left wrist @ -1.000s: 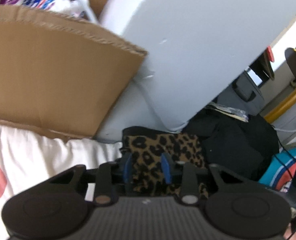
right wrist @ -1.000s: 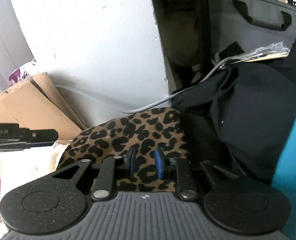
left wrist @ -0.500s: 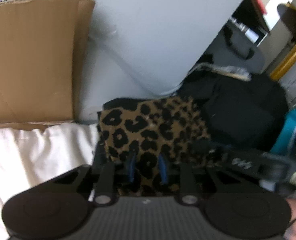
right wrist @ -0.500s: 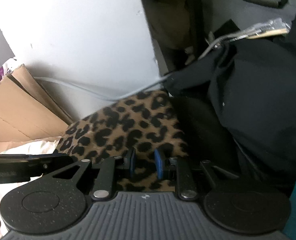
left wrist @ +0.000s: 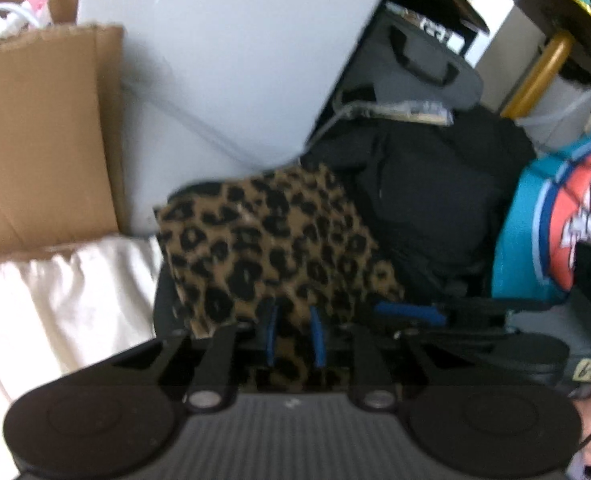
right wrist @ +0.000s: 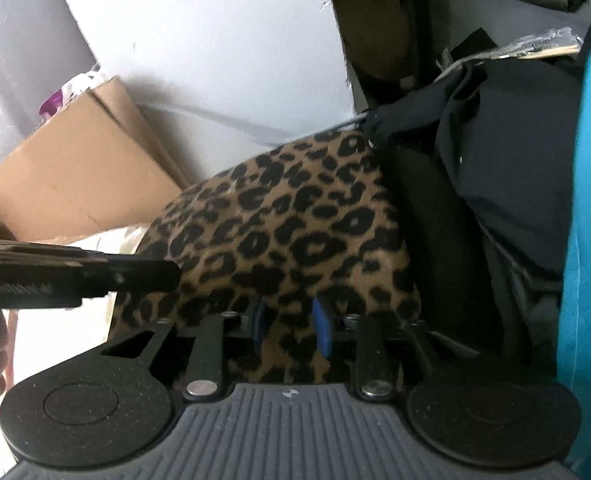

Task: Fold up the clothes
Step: 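Lower the folded shorts onto the dark clothes pile with both tools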

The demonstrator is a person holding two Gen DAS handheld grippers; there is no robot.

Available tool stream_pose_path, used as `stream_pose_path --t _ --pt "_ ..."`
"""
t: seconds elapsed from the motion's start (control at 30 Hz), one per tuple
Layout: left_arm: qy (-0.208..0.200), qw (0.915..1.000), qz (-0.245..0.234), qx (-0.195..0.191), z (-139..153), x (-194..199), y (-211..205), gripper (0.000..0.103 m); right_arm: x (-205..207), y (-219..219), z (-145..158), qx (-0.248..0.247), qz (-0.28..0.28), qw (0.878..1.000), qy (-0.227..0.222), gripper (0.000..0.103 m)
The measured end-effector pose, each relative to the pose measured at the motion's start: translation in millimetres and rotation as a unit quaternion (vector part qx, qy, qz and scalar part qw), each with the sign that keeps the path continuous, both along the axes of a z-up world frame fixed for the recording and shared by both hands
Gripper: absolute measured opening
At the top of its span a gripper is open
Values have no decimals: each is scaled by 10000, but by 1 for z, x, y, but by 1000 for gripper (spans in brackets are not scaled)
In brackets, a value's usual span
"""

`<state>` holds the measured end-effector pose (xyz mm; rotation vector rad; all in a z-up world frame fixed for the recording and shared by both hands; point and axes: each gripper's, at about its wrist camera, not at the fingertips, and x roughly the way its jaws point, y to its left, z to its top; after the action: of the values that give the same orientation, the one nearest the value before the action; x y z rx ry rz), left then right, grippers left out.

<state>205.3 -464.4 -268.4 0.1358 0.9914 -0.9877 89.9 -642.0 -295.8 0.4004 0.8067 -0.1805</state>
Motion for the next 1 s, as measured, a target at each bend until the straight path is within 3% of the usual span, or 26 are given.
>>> stream_pose_path --t 0.07,0.27,0.47,0.67,0.8,1.0 --pt "-90 9999 -16 78 -9 -6 3 25 -10 5 -3 -42 -1 10000 3 41" --pt "-54 10000 8 -33 -18 -6 13 28 -38 11 -11 -196 72 9997 127 41" --pt "-429 9985 -244 214 -12 -16 10 30 -62 12 -15 -301 64 9993 227 41" --pt "-643 9965 -378 388 -9 -38 22 42 -85 17 -21 -441 -44 9985 305 41" --pt "-593 9967 -322 456 -13 -49 34 51 -106 16 -23 -433 -241 9983 312 42" --pt "-382 9963 -285 713 -27 -65 50 52 -123 20 -23 -415 -456 9976 301 42"
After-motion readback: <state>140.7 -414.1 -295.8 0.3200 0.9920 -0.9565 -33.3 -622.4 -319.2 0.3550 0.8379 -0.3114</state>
